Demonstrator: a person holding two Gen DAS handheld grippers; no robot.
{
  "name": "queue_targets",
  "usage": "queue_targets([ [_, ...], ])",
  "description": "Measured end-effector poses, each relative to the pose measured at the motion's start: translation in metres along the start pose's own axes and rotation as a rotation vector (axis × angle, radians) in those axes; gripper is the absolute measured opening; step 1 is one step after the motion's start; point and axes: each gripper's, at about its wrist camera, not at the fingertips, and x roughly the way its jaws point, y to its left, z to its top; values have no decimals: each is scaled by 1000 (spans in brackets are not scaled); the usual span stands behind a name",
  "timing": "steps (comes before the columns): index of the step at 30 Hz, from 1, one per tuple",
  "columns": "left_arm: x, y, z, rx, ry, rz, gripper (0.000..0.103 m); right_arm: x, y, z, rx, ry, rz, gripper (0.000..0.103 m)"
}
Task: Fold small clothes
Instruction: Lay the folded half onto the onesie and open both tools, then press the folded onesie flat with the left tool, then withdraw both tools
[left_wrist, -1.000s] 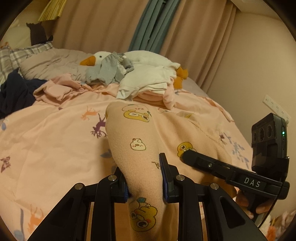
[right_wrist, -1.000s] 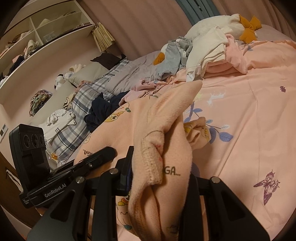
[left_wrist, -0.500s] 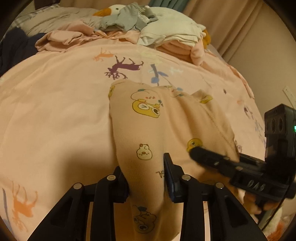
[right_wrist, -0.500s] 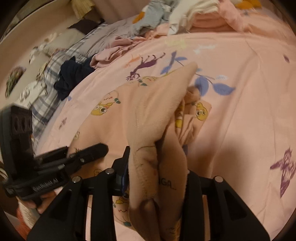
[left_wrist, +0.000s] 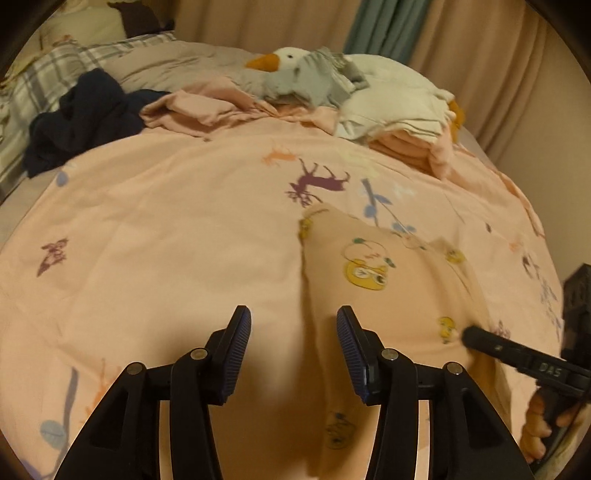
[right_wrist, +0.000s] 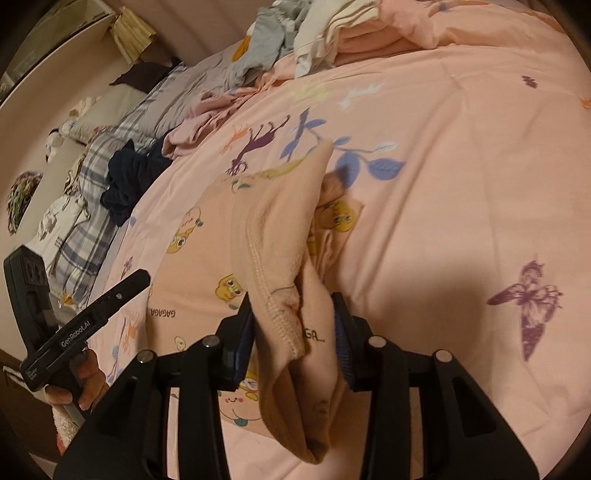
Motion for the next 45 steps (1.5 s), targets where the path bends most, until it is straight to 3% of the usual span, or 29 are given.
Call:
queue_targets([
  [2, -1, -1, 2, 3, -10, -18, 49, -8, 3, 2, -12, -25, 6, 31],
  [6, -12, -8, 4, 20, -61, -50, 49, -22, 8, 5, -39, -78, -15, 31],
  [12, -14, -24, 4, 59, -73, -158, 49, -40, 5, 8, -12, -155, 63, 31],
  [16, -8, -38, -2, 106, -48, -149, 49, -36, 16, 9, -29, -154, 158, 31],
  [22, 12, -49, -16, 162, 31, -69, 49, 4, 27, 8, -65, -81, 62, 31],
  [26, 32, -48, -24, 204, 110, 32, 50, 23, 10, 8, 6, -41, 5, 22],
  [33, 47, -17, -20, -11, 199, -131, 50, 22, 17, -1, -96, -46, -76, 20],
  [45, 44, -33, -25, 74, 155, -76, 49, 23, 13, -5, -91, -38, -71, 20],
])
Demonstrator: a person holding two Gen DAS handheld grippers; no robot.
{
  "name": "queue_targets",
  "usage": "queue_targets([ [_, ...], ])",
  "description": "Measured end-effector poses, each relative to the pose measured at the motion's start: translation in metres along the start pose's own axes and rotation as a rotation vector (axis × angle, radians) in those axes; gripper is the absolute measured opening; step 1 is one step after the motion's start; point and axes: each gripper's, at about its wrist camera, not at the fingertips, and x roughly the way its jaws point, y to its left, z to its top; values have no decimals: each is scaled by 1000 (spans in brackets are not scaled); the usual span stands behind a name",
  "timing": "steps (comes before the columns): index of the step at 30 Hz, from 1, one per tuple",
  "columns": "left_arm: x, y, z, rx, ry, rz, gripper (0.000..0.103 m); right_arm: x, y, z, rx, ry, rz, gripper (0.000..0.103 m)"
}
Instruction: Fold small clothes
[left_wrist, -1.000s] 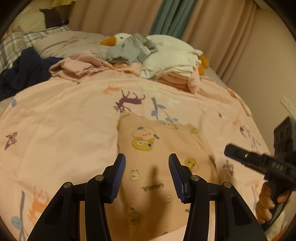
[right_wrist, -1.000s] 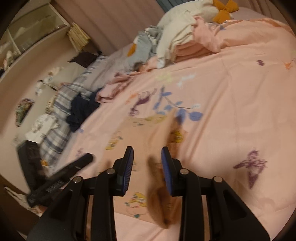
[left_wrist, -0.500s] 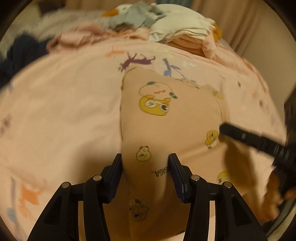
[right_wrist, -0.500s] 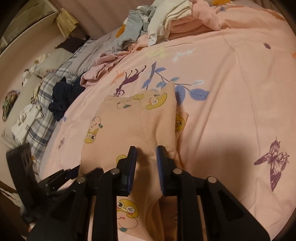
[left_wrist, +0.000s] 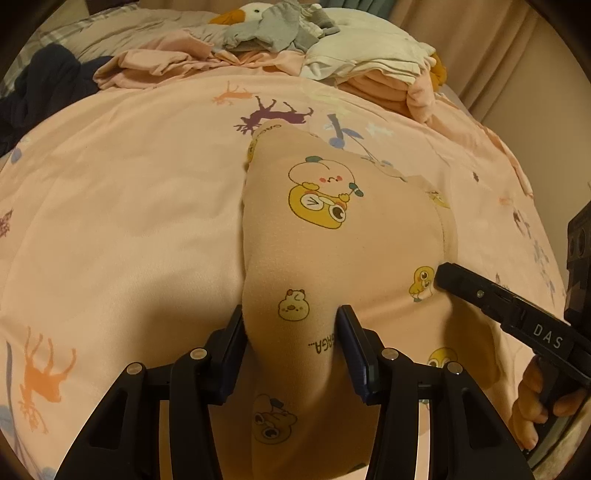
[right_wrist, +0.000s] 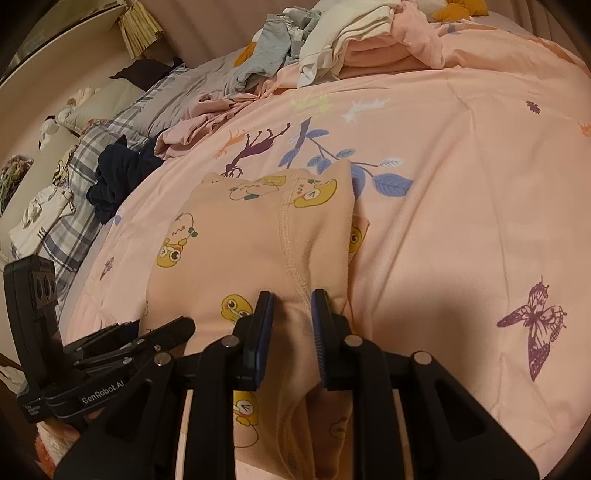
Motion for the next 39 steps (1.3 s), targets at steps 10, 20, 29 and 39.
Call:
queue_targets([
  [10, 2, -5, -1, 51, -21, 28, 49, 0, -6, -7, 10, 23, -4, 27],
  [20, -16, -14, -1, 103, -30, 79, 49, -19, -13, -15, 121, 75, 32, 37],
  [29, -120, -14, 3, 80, -285, 46, 62, -120, 44, -6, -59, -105, -109, 58],
  [39, -196, -25, -16, 120, -450, -44, 101, -185, 87, -15, -117, -279, -134, 102],
])
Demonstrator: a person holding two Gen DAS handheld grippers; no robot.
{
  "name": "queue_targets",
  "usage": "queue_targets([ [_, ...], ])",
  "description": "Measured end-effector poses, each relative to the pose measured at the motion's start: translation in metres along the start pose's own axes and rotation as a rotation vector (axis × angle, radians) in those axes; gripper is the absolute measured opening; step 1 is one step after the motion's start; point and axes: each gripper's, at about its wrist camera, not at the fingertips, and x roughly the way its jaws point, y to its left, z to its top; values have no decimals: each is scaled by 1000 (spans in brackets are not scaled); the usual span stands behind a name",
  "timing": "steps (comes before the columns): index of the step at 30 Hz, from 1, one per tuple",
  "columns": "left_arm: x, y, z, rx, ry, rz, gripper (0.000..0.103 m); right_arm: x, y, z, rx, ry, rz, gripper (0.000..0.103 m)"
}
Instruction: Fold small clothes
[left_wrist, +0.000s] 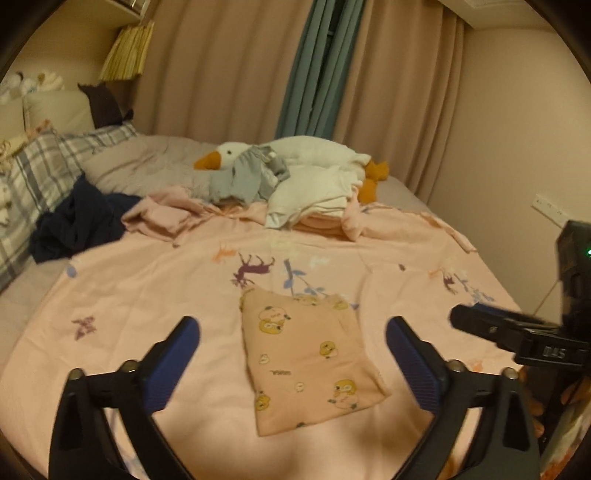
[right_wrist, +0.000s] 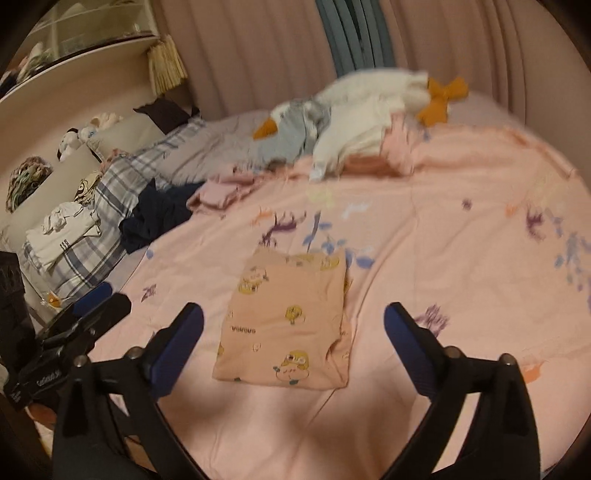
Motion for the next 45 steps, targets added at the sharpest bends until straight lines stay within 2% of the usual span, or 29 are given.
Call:
queue_targets([
  [6, -14, 0, 6, -3, -65, 59, 101, -20, 11, 1, -44, -43, -18, 102],
  [11, -22, -2, 8, -5, -84, 70, 101, -28, 11, -1, -28, -56, -34, 102],
  [14, -24, -9, 7, 34, -92, 77, 101, -29, 9, -1, -16, -54, -52, 102],
  [20, -14, -18, 5, 68, -60, 91, 101, -33, 8, -2, -10, -58, -77, 102],
  [27, -22, -21, 4, 69, -82, 80, 102, -35, 2, 0, 17, -62, -90, 102],
  [33, -18, -17, 8, 40, -59, 58, 102, -33, 0, 1, 31, -56, -93, 102],
  [38, -13, -17, 6, 54, -44, 84, 102, -33, 3, 0, 20, -57, -88, 102],
  [45, -13, -12, 7, 8, -26, 56, 102, -31, 7, -1, 11, -50, -84, 102],
])
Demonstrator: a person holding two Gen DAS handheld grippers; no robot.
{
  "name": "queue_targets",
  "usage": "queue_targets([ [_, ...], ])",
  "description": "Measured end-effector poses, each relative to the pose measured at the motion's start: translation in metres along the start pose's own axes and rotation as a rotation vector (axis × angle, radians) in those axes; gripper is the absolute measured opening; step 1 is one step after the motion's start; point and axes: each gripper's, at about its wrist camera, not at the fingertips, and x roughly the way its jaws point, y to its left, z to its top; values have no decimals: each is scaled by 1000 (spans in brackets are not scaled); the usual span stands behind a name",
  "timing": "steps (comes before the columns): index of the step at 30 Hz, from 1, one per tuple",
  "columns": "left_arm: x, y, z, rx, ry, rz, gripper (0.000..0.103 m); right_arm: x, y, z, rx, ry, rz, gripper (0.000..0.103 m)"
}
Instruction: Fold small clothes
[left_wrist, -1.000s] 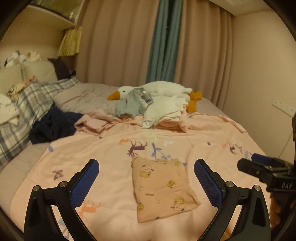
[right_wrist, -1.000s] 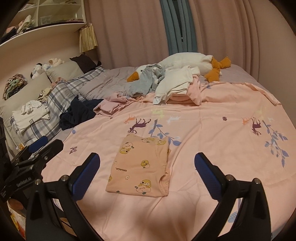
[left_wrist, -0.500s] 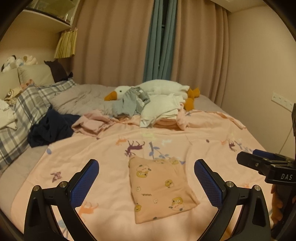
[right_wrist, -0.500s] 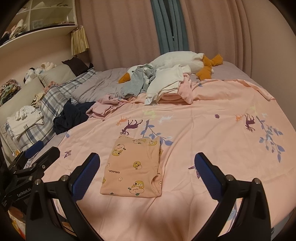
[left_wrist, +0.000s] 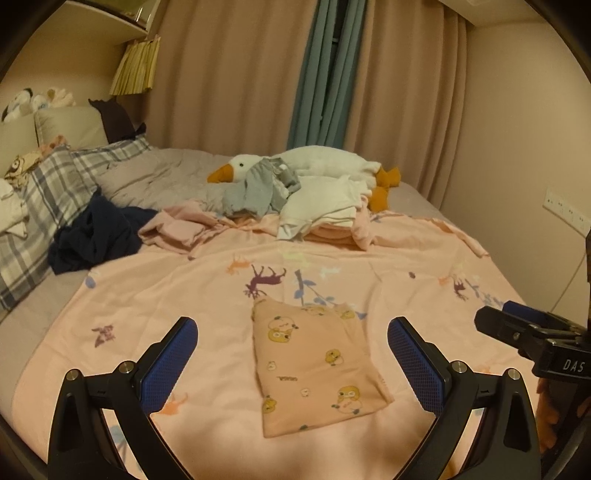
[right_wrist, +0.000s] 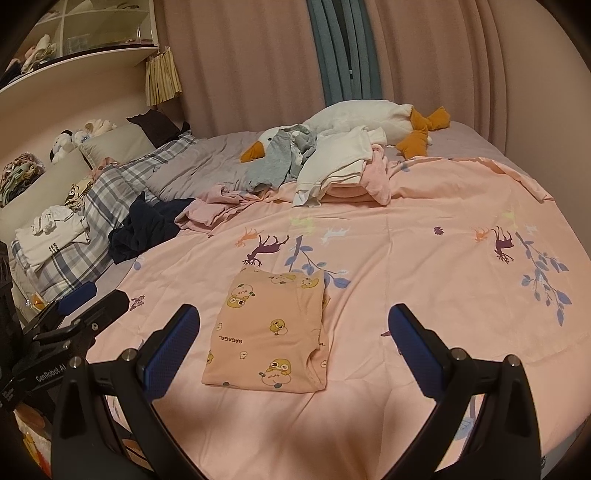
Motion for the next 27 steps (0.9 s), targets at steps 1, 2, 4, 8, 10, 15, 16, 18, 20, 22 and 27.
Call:
queue_targets([
  [1, 0, 0, 0, -1, 0, 3, 102, 0, 0, 0, -1, -1, -1, 102],
  [2, 0, 0, 0, -2, -1, 5, 102, 0, 0, 0, -1, -2, -2, 102],
  [4, -1, 1, 1, -7, -9, 6, 102, 0, 0, 0, 4, -1, -5, 102],
  [8, 0, 2, 2, -19, -2, -12, 102, 0, 1, -1, 3, 3, -6, 102],
  [10, 0, 2, 2, -20, -4, -9, 102, 0, 1, -1, -1, 4, -8, 102],
  [15, 0, 1, 1, -17, -3, -1, 102, 1, 2, -1, -9, 8, -6, 102],
  [16, 0, 1, 1, -17, -5, 1, 102, 1, 2, -1, -9, 8, -7, 102],
  [18, 0, 1, 0, -18, -11, 14, 102, 1, 2, -1, -8, 9, -5, 102],
  [20, 1, 2, 0, -24, -11, 21, 102, 2, 2, -2, -12, 11, -8, 102],
  [22, 2, 2, -1, -26, -2, 22, 101, 2, 3, -2, -14, 13, -11, 102],
  [27, 0, 0, -2, -21, -6, 34, 102, 3, 4, -2, -25, 16, -14, 102],
])
